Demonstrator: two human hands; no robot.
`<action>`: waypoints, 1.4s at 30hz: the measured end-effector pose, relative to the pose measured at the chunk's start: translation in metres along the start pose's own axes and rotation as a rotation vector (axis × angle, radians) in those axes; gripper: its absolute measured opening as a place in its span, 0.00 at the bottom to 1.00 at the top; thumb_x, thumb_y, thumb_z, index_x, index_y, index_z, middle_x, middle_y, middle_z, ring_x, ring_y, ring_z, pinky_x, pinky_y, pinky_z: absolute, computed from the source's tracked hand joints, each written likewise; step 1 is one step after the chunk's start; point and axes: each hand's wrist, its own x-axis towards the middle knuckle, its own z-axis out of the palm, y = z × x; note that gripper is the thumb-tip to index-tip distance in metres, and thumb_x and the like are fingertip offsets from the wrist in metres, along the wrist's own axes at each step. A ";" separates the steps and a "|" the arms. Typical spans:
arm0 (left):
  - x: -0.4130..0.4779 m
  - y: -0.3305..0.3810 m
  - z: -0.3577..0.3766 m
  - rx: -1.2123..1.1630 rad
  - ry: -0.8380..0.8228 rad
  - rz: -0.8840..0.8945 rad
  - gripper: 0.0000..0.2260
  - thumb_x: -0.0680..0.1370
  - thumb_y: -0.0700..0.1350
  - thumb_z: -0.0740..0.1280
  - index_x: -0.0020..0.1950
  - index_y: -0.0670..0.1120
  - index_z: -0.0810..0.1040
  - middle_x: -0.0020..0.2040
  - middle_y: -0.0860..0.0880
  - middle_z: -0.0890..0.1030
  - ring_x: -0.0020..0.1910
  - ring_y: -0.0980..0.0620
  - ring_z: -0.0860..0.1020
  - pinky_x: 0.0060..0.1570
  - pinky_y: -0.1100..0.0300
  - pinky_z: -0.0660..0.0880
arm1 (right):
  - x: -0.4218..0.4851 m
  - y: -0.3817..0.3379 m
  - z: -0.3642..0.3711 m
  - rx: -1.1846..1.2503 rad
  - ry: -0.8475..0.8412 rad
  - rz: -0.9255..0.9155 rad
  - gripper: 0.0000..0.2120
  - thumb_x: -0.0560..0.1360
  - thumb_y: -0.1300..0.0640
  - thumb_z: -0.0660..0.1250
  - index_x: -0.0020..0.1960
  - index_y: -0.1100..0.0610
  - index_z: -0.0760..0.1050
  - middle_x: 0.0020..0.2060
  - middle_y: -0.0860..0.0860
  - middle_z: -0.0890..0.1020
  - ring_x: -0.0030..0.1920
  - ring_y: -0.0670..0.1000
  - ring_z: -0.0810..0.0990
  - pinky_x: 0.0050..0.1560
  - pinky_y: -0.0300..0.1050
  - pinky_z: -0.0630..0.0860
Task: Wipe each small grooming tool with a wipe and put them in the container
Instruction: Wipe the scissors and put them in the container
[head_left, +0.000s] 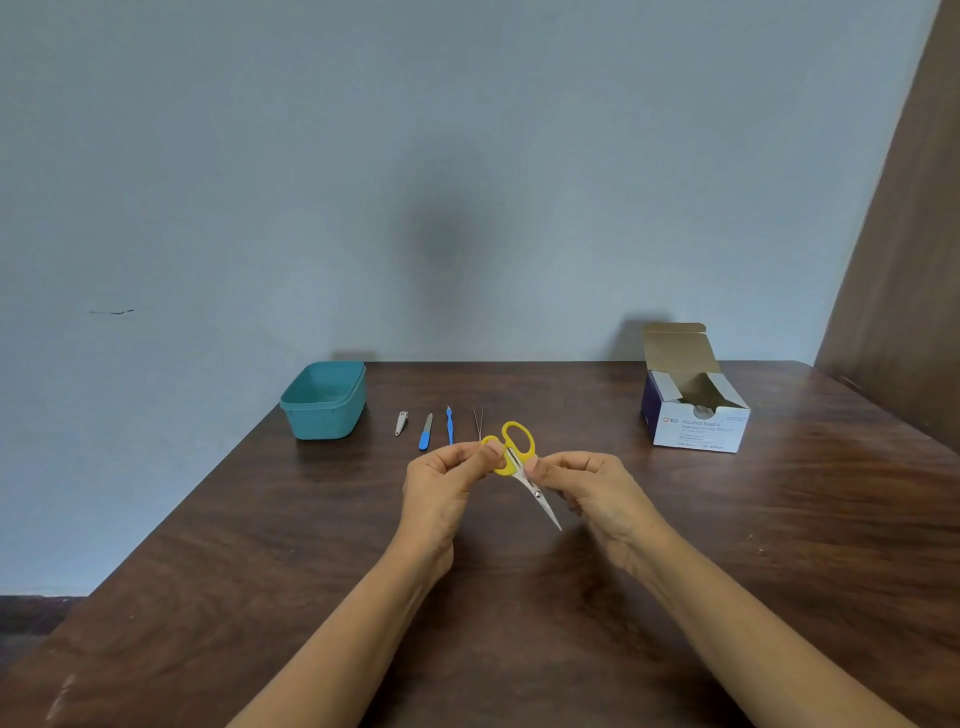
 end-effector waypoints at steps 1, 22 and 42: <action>0.000 -0.001 0.001 -0.002 -0.007 -0.001 0.06 0.74 0.42 0.71 0.41 0.40 0.84 0.39 0.47 0.85 0.30 0.66 0.75 0.36 0.68 0.68 | 0.000 0.001 0.000 0.025 0.019 -0.005 0.06 0.72 0.60 0.71 0.44 0.63 0.83 0.22 0.42 0.78 0.23 0.37 0.72 0.28 0.28 0.66; 0.003 0.007 -0.007 -0.129 0.139 -0.010 0.05 0.73 0.44 0.72 0.37 0.47 0.84 0.39 0.49 0.86 0.40 0.60 0.79 0.46 0.63 0.70 | 0.003 0.007 -0.002 -0.134 -0.144 0.003 0.04 0.69 0.57 0.75 0.40 0.58 0.86 0.40 0.52 0.87 0.45 0.43 0.81 0.52 0.36 0.71; 0.015 0.022 -0.036 0.223 0.014 0.009 0.05 0.72 0.48 0.74 0.43 0.47 0.85 0.39 0.48 0.86 0.45 0.54 0.82 0.51 0.61 0.73 | 0.005 -0.006 -0.014 -0.422 -0.130 -0.134 0.03 0.68 0.53 0.75 0.38 0.53 0.86 0.30 0.51 0.79 0.34 0.45 0.70 0.39 0.41 0.67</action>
